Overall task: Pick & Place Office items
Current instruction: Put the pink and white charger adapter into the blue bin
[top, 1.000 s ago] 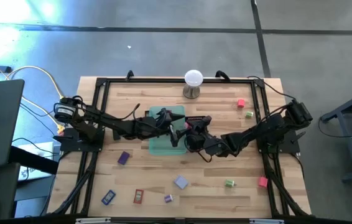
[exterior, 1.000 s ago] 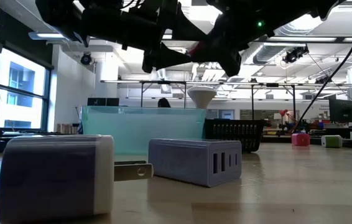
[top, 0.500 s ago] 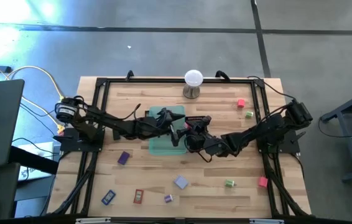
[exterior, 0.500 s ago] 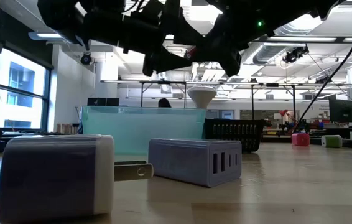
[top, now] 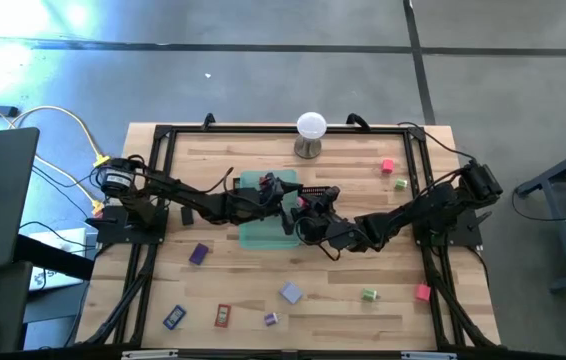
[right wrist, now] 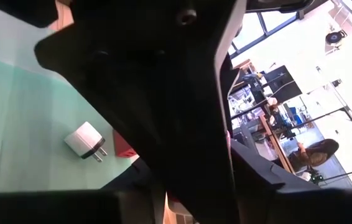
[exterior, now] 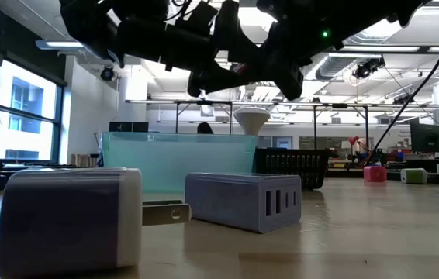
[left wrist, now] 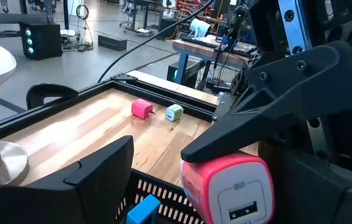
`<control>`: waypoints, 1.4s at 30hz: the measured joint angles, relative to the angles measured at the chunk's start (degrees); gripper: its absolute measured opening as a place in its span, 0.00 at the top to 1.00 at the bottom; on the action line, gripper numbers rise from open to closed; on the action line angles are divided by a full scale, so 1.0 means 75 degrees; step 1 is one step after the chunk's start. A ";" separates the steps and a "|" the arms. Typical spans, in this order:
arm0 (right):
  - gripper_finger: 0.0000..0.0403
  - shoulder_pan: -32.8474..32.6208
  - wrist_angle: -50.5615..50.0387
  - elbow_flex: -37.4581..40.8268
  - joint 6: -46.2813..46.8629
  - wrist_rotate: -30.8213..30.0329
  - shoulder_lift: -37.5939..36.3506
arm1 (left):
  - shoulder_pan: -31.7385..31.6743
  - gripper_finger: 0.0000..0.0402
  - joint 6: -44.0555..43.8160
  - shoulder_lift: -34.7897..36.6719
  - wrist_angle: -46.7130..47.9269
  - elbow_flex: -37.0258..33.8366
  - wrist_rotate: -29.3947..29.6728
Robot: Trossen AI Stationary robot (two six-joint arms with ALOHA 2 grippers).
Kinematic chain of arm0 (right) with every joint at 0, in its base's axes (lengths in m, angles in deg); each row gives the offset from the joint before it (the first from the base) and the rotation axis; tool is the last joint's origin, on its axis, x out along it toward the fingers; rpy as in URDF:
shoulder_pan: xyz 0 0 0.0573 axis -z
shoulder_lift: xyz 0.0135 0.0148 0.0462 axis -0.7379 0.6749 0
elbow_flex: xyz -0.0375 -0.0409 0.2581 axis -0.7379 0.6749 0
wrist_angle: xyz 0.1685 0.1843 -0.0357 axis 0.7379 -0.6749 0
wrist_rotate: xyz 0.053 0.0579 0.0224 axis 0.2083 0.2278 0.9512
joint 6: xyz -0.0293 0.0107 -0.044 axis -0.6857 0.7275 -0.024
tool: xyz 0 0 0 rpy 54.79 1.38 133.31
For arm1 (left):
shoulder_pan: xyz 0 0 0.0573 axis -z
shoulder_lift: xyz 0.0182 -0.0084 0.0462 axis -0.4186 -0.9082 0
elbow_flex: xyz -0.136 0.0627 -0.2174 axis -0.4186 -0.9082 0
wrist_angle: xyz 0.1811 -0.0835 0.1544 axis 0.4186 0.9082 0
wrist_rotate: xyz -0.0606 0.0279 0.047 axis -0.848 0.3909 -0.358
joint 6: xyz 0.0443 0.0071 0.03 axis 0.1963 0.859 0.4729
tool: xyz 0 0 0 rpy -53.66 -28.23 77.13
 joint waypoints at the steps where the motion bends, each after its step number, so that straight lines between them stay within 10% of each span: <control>1: 0.69 0.0000 -0.0005 0.0000 0.0000 -0.0002 0.0000 | 0.0000 0.20 -0.0005 0.0000 0.0013 0.0000 0.0002; 15: 0.70 0.0006 -0.0146 -0.0006 0.0129 0.0133 0.0000 | 0.0036 0.69 -0.0161 0.0001 0.0018 0.0000 -0.0037; 42: 0.60 -0.0489 -0.0187 -0.0017 0.0042 0.0052 -0.0017 | 0.0105 0.69 0.0662 0.1185 0.1916 -0.0020 -0.0135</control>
